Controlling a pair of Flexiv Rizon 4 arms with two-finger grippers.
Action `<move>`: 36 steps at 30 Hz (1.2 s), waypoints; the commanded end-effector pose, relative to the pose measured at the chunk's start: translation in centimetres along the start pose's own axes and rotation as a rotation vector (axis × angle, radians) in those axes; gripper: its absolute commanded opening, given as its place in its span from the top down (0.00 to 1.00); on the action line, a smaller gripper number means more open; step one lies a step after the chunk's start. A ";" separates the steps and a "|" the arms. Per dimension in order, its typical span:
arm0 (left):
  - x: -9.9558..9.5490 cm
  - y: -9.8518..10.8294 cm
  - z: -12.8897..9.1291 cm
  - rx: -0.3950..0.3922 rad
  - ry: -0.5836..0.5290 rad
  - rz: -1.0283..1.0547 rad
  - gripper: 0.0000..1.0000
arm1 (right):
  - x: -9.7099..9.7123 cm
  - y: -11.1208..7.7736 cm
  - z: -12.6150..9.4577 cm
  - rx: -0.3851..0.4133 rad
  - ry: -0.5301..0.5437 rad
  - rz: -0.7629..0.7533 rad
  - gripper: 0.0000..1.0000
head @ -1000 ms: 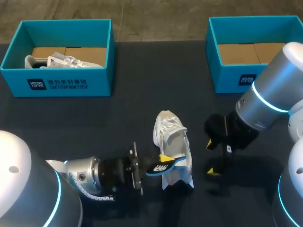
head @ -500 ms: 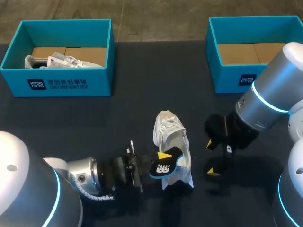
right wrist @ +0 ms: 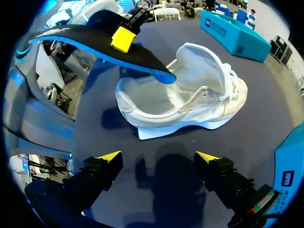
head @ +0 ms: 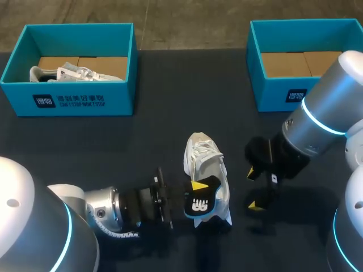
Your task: Take the shoe out of the shoebox, open the shoe tongue, remove and reinsert the insole, then place the shoe into the shoebox
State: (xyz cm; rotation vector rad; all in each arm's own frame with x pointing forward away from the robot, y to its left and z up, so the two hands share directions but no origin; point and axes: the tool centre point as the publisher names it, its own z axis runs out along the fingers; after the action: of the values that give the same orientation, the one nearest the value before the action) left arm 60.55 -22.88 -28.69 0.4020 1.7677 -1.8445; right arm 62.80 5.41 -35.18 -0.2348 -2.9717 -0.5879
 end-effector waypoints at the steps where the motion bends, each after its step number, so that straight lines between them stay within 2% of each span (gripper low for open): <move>1: 0.1 -0.8 0.1 0.006 0.011 0.006 1.00 | 0.1 0.0 0.1 0.001 -0.002 0.001 0.00; 7: 0.0 -1.7 0.6 0.054 0.036 -0.004 1.00 | 0.1 0.0 0.1 0.001 -0.002 0.001 0.00; 19: 0.8 -2.0 4.1 0.104 0.114 -0.005 1.00 | 0.1 0.0 0.1 0.001 -0.002 0.001 0.00; 30: 1.2 -0.2 6.7 0.116 0.132 -0.050 1.00 | 0.1 0.0 0.1 0.001 -0.002 0.001 0.00; 36: 1.2 0.8 7.5 0.093 0.123 -0.068 1.00 | 0.1 0.0 0.1 0.001 -0.002 0.001 0.00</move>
State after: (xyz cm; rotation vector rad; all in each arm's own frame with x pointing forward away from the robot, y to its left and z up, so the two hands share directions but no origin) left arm 60.98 -29.16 -28.94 0.5181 1.7980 -2.0031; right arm 62.81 5.41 -35.20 -0.2349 -2.9715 -0.5880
